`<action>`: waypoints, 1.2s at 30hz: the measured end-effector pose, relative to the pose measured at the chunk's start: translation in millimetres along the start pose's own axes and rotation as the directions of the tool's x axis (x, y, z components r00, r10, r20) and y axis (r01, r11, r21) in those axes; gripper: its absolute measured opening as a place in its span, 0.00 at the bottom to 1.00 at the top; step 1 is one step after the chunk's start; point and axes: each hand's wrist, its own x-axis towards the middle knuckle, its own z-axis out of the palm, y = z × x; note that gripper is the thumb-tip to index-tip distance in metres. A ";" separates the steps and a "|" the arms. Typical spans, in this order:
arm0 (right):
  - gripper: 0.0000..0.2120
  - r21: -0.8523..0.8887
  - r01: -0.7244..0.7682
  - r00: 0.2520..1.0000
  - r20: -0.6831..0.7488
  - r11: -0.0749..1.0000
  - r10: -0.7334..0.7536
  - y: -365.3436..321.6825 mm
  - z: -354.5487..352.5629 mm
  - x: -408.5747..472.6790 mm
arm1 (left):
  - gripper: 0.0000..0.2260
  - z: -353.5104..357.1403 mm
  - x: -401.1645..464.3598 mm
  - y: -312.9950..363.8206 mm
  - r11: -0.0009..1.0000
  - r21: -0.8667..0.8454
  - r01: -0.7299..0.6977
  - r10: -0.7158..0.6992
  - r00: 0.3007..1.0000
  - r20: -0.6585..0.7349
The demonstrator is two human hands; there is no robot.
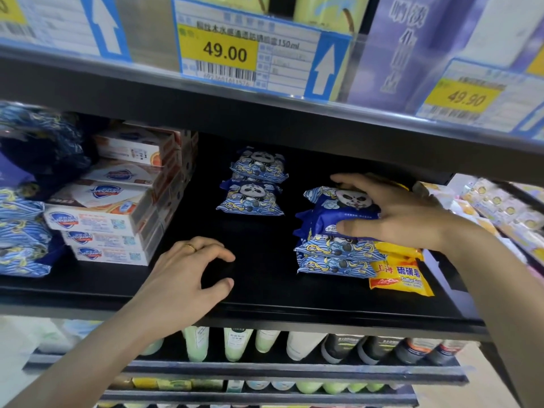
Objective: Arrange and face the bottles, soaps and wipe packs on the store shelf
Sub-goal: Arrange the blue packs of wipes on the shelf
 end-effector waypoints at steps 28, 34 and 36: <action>0.41 -0.140 -0.330 0.944 -0.049 0.934 0.327 -132.7 132.9 131.1 | 0.16 -4.4 -5.0 -18.6 0.992 -0.001 -0.127 0.127 0.989 -0.071; 0.39 -0.018 -0.272 0.962 -0.029 0.962 0.271 -123.5 128.8 109.4 | 0.18 -8.4 -5.6 -13.9 0.998 -0.053 -0.033 0.028 0.995 -0.094; 0.36 0.012 -0.272 0.961 -0.039 0.962 0.272 -123.2 129.6 99.3 | 0.18 -8.4 -6.3 -11.7 0.998 -0.048 -0.029 0.024 0.995 -0.098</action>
